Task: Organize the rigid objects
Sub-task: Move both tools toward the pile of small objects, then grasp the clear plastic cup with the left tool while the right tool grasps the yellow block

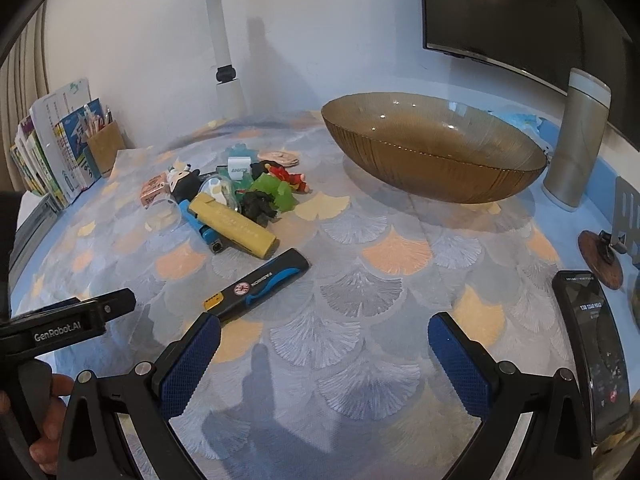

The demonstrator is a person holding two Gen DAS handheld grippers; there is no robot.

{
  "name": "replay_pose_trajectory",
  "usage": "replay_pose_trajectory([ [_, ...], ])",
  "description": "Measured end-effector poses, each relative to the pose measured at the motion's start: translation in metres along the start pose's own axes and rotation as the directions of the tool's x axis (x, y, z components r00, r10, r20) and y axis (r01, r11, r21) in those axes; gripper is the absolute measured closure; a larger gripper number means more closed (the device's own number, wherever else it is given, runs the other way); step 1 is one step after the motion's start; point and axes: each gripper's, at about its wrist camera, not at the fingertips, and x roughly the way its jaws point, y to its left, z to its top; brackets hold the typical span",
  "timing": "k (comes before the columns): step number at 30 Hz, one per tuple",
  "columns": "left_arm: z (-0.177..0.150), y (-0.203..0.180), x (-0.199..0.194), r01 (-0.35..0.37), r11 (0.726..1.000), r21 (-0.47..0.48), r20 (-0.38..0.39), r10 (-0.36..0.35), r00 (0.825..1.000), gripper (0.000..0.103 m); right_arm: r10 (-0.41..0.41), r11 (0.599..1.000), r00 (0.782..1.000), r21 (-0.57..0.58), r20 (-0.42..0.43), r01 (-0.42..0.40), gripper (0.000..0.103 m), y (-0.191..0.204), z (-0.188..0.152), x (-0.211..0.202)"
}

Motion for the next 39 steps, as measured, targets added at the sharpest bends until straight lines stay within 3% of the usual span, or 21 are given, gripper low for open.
replay_pose_trajectory([
  [4, -0.005, -0.004, 0.0, -0.025, 0.998, 0.065, -0.007, 0.026, 1.0, 0.001, -0.008, 1.0, 1.0, -0.016, -0.002, 0.008, 0.0, 0.004, 0.0, -0.007],
  [6, -0.004, 0.0, -0.008, -0.008, 0.999, 0.042, -0.001, 0.008, 1.0, 0.001, -0.011, 1.0, 1.0, -0.029, 0.011, 0.011, 0.0, 0.006, 0.0, -0.012],
  [8, 0.004, 0.006, -0.032, 0.016, 0.999, 0.027, 0.096, -0.018, 0.995, 0.001, -0.023, 0.998, 0.999, -0.056, 0.036, 0.025, 0.0, 0.01, 0.0, -0.018],
  [11, 0.015, 0.005, -0.065, -0.022, 0.995, 0.094, 0.219, 0.001, 0.976, 0.001, -0.003, 0.998, 0.999, -0.066, 0.048, 0.006, 0.0, 0.014, 0.001, -0.022],
  [14, 0.026, 0.01, -0.082, -0.016, 0.993, 0.12, 0.253, -0.015, 0.967, 0.001, 0.028, 0.996, 0.999, -0.09, 0.028, -0.026, 0.0, 0.017, 0.006, -0.022],
  [19, 0.049, 0.021, -0.097, 0.03, 0.989, 0.144, 0.257, -0.066, 0.964, 0.001, 0.091, 0.967, 0.996, -0.242, 0.015, -0.085, 0.0, 0.024, 0.031, -0.028],
  [23, 0.067, 0.016, -0.099, 0.113, 0.971, 0.21, 0.228, -0.161, 0.96, 0.001, 0.106, 0.934, 0.993, -0.346, 0.041, -0.086, 0.0, 0.035, 0.048, -0.035],
  [28, 0.081, 0.004, -0.066, 0.147, 0.96, 0.239, 0.151, -0.186, 0.971, 0.001, 0.129, 0.924, 0.992, -0.363, -0.001, -0.121, 0.0, 0.04, 0.057, -0.015],
  [31, 0.083, -0.001, -0.038, 0.171, 0.954, 0.246, 0.1, -0.2, 0.975, 0.007, 0.169, 0.925, 0.982, -0.33, -0.087, -0.188, 0.012, 0.039, 0.061, 0.012],
  [33, 0.085, -0.003, -0.021, 0.182, 0.953, 0.241, 0.059, -0.202, 0.978, 0.016, 0.195, 0.922, 0.971, -0.312, -0.138, -0.23, 0.025, 0.039, 0.064, 0.027],
  [39, 0.088, -0.006, 0.014, 0.214, 0.951, 0.222, -0.01, -0.217, 0.976, 0.034, 0.25, 0.905, 0.939, -0.289, -0.235, -0.313, 0.043, 0.041, 0.079, 0.067],
])
